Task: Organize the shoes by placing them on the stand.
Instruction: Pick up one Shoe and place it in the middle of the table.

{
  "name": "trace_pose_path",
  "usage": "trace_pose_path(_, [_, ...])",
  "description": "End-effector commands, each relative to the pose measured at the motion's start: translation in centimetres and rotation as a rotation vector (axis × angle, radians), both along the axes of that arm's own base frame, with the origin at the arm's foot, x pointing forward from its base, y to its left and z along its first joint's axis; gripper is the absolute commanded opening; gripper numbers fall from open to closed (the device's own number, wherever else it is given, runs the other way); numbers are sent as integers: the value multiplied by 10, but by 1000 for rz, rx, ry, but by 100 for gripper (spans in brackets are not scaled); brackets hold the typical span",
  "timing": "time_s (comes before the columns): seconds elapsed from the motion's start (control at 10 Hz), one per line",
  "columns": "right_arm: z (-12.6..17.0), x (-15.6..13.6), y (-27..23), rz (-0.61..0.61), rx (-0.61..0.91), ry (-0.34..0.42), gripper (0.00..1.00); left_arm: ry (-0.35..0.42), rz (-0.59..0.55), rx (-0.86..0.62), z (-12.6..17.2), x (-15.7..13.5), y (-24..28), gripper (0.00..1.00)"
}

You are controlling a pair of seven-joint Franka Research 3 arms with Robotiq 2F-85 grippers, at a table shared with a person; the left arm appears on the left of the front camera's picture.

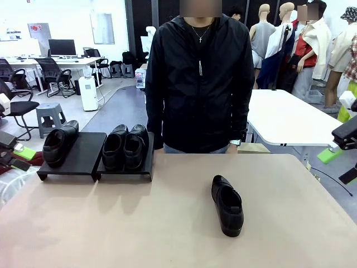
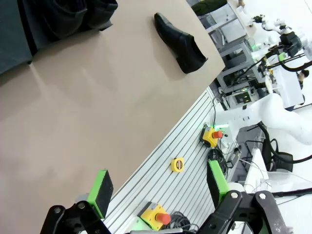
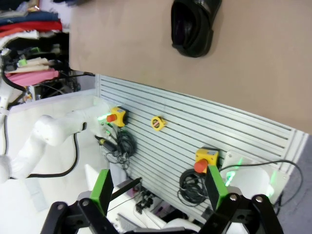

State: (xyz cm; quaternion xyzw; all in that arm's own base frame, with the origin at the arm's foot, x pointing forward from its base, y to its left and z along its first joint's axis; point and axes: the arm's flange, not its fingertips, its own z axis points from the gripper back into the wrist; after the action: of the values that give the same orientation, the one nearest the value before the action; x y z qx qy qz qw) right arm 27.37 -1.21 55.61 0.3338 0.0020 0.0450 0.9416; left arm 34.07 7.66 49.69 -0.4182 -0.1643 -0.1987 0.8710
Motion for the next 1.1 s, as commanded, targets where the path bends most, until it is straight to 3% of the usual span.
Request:
trace_pose_path(0.0, [0, 45, 74, -7, -300, 70, 100, -12, -18, 2, 0, -1, 2, 100])
trace_pose_path(0.2, [-33, 87, 159, -11, -581, 139, 100, -12, -18, 2, 0, -1, 2, 100])
trace_pose_path(0.3, [-52, 99, 184, -136, -704, 108, 100, -12, -18, 2, 0, -1, 2, 100])
trace_pose_path(0.5, [-92, 111, 233, -95, -695, 84, 100, -12, -18, 2, 0, -1, 2, 100])
trace_pose_path(0.6, [-107, 119, 252, -152, -684, 21, 100, -12, -18, 2, 0, -1, 2, 100])
trace_pose_path(0.7, [-99, 117, 248, -106, -604, -24, 100, -12, -18, 2, 0, -1, 2, 100])
trace_pose_path(0.8, [-107, 104, 243, -94, -690, 49, 100, -12, -18, 2, 0, -1, 2, 100])
trace_pose_path(1.0, [-115, 114, 249, -95, -655, 29, 100, -12, -18, 2, 0, -1, 2, 100])
